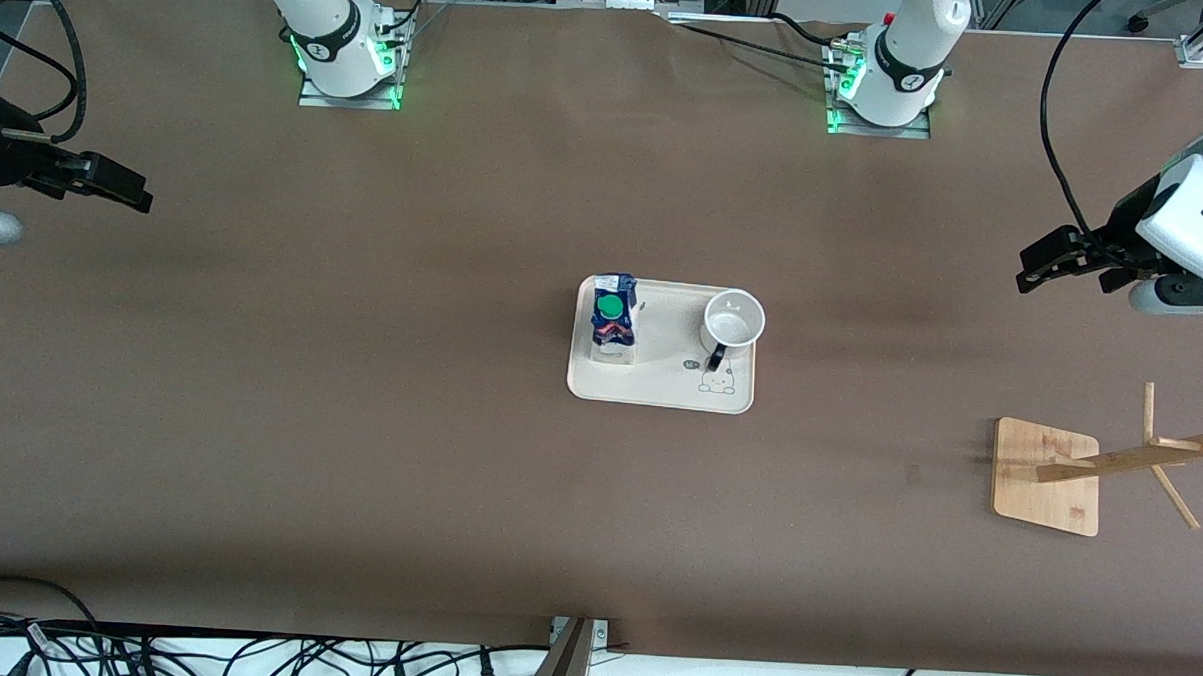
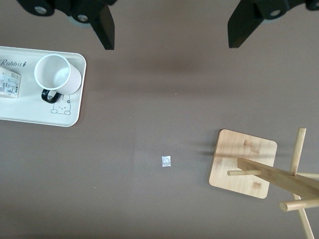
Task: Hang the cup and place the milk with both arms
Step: 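Move the right gripper out from its rest toward the tray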
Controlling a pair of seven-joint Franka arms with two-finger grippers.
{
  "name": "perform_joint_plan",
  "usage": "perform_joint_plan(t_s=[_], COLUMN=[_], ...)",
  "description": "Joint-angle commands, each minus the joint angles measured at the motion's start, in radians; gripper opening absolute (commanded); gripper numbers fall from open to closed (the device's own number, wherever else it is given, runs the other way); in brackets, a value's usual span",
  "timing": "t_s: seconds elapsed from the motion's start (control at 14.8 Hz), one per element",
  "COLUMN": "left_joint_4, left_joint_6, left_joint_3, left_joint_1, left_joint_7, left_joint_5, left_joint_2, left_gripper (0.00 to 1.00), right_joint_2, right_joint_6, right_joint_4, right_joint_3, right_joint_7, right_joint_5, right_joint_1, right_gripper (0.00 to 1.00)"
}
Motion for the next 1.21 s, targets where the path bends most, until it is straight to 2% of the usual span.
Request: perform_joint_plan(t_s=[0.0, 0.61, 0.88, 1.15], left_joint_4=[0.029, 0.029, 0.029, 0.029], left_joint_6=[-0.010, -0.010, -0.010, -0.010], left_joint_3=[-0.003, -0.003, -0.003, -0.003], left_joint_1=[0.002, 0.002, 0.002, 0.002], left_joint_7=[-0.009, -0.009, -0.010, -0.010], left_joint_5=[0.024, 0.024, 0.024, 0.022], left_joint_2=[0.014, 0.014, 0.014, 0.014], left_gripper=[1.00, 1.00, 1.00, 1.00], right_joint_2=[0.000, 0.012, 0.061, 0.132], right_joint_6=[-0.002, -0.054, 0.030, 0.171], right_joint_4=[-0.007, -0.009, -0.009, -0.009], right_joint_3=[0.006, 0.009, 0.009, 0.010], right_joint_7=[-0.015, -0.024, -0.024, 0.048], right_joint_5=[0.005, 0.025, 0.177, 0.180], right_joint_1=[0.000, 0.001, 0.003, 0.108], right_gripper=[1.00, 1.00, 1.00, 1.00])
